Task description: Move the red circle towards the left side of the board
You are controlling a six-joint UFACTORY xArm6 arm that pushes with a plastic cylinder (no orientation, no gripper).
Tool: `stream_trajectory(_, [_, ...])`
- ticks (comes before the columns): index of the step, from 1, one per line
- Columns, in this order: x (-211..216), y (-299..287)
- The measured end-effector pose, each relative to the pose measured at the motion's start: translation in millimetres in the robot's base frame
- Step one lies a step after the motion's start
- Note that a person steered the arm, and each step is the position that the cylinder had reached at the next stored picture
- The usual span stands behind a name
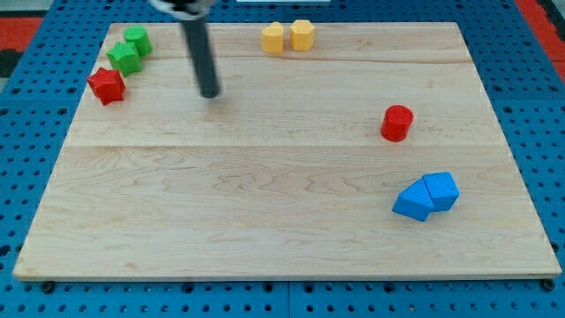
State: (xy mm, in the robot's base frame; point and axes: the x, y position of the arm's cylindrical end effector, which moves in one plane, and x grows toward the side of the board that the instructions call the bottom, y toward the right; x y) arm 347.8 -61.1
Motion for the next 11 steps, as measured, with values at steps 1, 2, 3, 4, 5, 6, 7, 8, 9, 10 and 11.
stream_trajectory(1, [0,121])
stream_trajectory(2, [8,241])
stream_trajectory(3, [40,300])
stream_trajectory(4, [50,208])
stream_trajectory(5, [77,137])
stream_trajectory(6, [80,200])
stream_trajectory(7, [113,187])
stream_trajectory(8, [112,126])
stream_trajectory(9, [112,65])
stream_trajectory(10, [114,8])
stream_trajectory(11, [103,-49])
